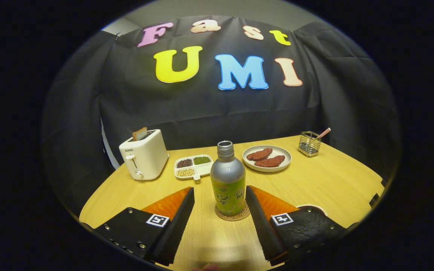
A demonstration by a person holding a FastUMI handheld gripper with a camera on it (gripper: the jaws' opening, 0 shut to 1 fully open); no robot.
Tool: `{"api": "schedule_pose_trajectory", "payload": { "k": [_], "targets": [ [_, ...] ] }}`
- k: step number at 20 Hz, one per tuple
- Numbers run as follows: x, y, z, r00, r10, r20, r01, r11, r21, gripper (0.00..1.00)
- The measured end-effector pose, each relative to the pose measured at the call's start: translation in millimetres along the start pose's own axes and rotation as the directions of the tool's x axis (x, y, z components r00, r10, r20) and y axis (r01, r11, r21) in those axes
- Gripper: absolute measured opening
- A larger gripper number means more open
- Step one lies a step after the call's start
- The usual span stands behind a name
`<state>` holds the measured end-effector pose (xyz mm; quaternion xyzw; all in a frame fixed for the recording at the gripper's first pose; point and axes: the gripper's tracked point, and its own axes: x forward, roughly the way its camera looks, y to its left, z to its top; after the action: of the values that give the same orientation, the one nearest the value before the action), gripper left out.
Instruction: Take the bottle from table, then pour the juice into the cup, finally place the bottle on the coaster
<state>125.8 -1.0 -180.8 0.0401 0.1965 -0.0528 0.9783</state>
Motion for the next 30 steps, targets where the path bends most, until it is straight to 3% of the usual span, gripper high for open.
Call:
{"api": "schedule_pose_trajectory", "payload": {
  "k": [14,30],
  "targets": [
    [-112,25,86,0.959,0.153,0.237,-0.130,0.985,-0.110,0.84],
    [-119,36,102,0.952,0.167,0.257,-0.145,0.984,-0.104,0.84]
  ]
}}
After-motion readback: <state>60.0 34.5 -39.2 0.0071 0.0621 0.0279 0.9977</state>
